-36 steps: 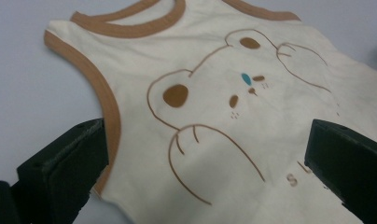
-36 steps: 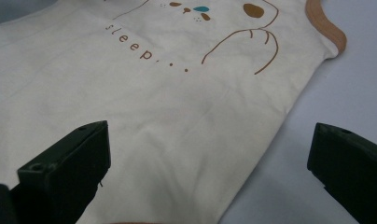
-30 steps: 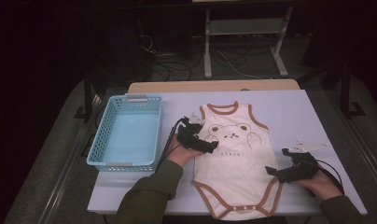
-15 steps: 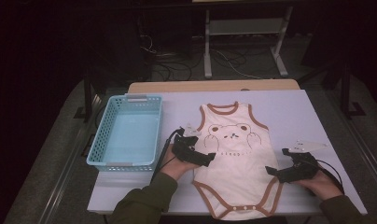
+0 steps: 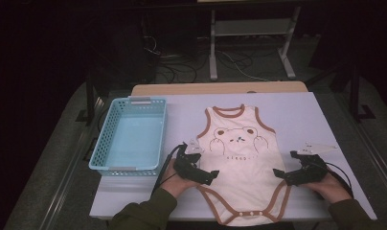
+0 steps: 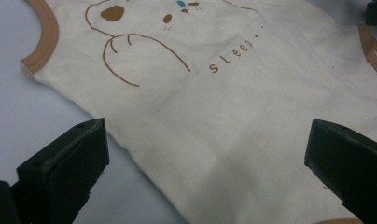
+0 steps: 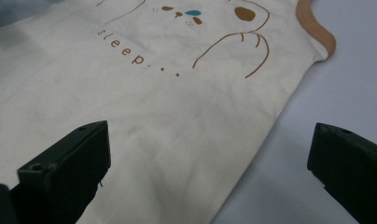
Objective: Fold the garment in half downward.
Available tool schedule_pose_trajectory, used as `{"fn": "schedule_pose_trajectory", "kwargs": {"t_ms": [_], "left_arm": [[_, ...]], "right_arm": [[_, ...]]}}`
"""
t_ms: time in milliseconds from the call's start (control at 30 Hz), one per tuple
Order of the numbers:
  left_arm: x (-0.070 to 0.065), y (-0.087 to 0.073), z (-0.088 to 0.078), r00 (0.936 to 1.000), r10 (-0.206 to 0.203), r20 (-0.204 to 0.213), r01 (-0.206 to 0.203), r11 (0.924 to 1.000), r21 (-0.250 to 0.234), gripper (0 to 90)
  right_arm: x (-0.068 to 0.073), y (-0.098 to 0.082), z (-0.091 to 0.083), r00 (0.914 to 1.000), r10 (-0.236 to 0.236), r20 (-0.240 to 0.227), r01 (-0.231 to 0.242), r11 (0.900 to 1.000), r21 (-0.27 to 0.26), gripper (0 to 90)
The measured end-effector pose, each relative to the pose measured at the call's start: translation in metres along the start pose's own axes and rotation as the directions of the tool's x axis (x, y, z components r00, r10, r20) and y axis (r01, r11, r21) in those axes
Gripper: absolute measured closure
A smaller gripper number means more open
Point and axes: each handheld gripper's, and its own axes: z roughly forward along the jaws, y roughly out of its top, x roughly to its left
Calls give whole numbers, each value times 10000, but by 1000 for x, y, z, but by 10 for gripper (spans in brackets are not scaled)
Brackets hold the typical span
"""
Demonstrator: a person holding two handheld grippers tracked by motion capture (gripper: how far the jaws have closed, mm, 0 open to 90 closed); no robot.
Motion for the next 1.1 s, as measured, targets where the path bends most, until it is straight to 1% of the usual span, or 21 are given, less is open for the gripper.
{"fn": "schedule_pose_trajectory", "kwargs": {"t_ms": [67,100,133,167,233,267,300,333,433,533,633,733,800,833,933,967,1033,1100], "left_arm": [[-1,-2,-1,9998,-182,8,182,9997,-140,0],[-1,-5,-2,9997,-224,126,226,9996,-173,0],[-1,-6,-3,9998,-110,163,111,9999,-35,0],[-1,-8,-3,9997,-167,166,168,9998,-58,0],[-2,-11,-3,9998,-13,199,10,9999,132,0],[-2,-12,-2,9999,41,130,-44,9998,214,0],[-3,-13,-1,9999,-69,76,69,9999,108,0],[-1,-14,-1,10000,1,43,-2,9998,179,0],[1,-15,-1,10000,19,0,-19,9999,132,0],[3,-14,-2,9997,211,-77,-209,9995,222,0],[3,-14,-3,9998,172,-116,-169,9995,257,0],[3,-13,-4,9999,95,-133,-93,9998,193,0],[3,-12,-5,9998,142,-109,-140,9996,227,0],[4,-12,-5,9999,121,-108,-118,9997,221,0],[3,-12,-4,9999,113,-67,-111,9997,240,0],[3,-12,-4,9999,108,-50,-106,9997,233,0],[3,-12,-4,10000,88,-27,-87,9998,204,0],[4,-13,-4,9999,108,-27,-107,9997,233,0]], "right_arm": [[0,0,-1,10000,86,-20,-86,9999,-58,0],[0,0,-1,10000,96,2,-96,9999,-50,0],[0,0,-1,9999,132,-33,-132,9999,-27,0],[0,1,-1,9998,175,-40,-175,9998,-24,0],[-1,3,0,9999,129,-60,-130,9999,-74,0],[0,4,0,9999,137,-30,-137,9999,-51,0],[0,5,1,9999,109,-28,-109,9999,8,0],[1,5,1,10000,83,-42,-82,10000,21,0],[2,6,2,9998,67,-179,-65,9999,118,0],[4,7,3,9999,26,-162,-23,9998,222,0],[4,10,4,9999,24,-135,-21,9997,243,0],[4,15,4,9998,-2,-205,8,9996,268,0],[3,19,6,9996,-51,-284,57,9997,222,0],[3,21,6,9995,35,-306,-28,9997,242,0],[2,25,8,9993,9,-385,-4,9999,128,0],[2,27,9,9991,127,-404,-121,9998,155,0],[1,30,11,9993,69,-375,-65,9999,107,0],[1,31,11,9988,180,-449,-174,9998,133,0]]}}
